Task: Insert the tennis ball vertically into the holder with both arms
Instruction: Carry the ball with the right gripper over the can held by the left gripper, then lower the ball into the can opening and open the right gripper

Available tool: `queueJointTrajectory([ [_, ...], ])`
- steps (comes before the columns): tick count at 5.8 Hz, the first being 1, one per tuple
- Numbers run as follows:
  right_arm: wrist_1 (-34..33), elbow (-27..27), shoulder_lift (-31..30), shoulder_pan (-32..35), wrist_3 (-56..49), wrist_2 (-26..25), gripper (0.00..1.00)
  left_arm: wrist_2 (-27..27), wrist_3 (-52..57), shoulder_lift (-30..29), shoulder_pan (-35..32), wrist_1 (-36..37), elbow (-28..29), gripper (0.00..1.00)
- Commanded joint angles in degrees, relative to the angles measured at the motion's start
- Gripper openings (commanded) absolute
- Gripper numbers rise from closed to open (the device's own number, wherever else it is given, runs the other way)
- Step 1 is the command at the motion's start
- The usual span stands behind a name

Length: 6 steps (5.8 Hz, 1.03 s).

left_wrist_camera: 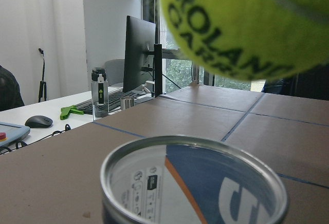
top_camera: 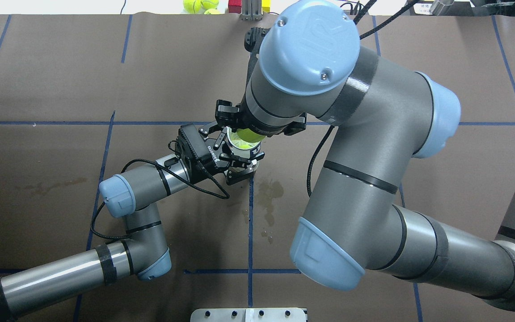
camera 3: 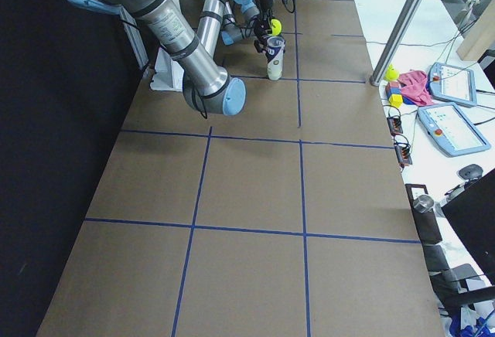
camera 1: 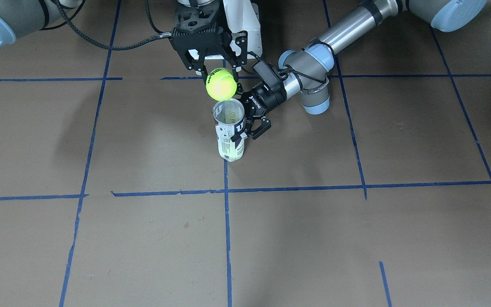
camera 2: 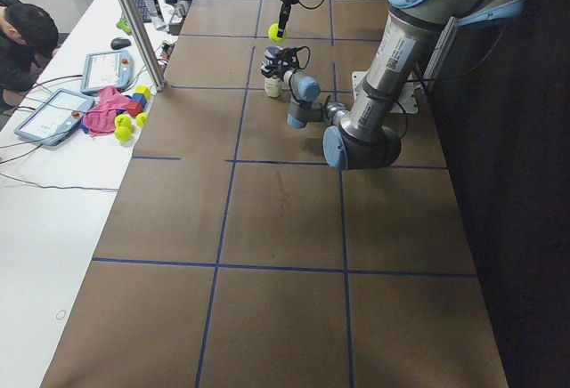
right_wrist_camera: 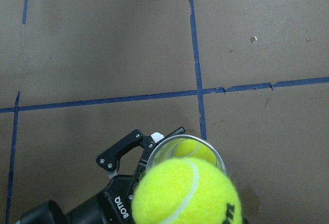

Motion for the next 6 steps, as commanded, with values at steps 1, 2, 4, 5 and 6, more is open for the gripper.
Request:
queueJointTrajectory([
  [1, 0.11, -1.91, 0.98, 0.06, -0.77, -0.95, 0.16, -0.06, 0.0, 0.08, 0.09, 0.0, 0.0, 0.93],
  [2, 0.11, -2.0, 0.98, 0.06, -0.86, -1.13, 0.22, -0.06, 0.0, 0.08, 0.0, 0.0, 0.0, 0.93],
  [4, 0.29, -2.44, 0.98, -0.03, -2.52, -1.75, 0.99, -0.06, 0.0, 0.26, 0.0, 0.0, 0.0, 0.93],
  [5, 0.29, -2.44, 1.07, -0.03, -2.7, -1.66, 0.99, -0.06, 0.0, 0.26, 0.0, 0.0, 0.0, 0.93],
  [6, 0.2, -2.44, 1.07, -0.03, -2.7, -1.66, 0.99, -0.06, 0.0, 0.35, 0.09, -0.09, 0.0, 0.93],
])
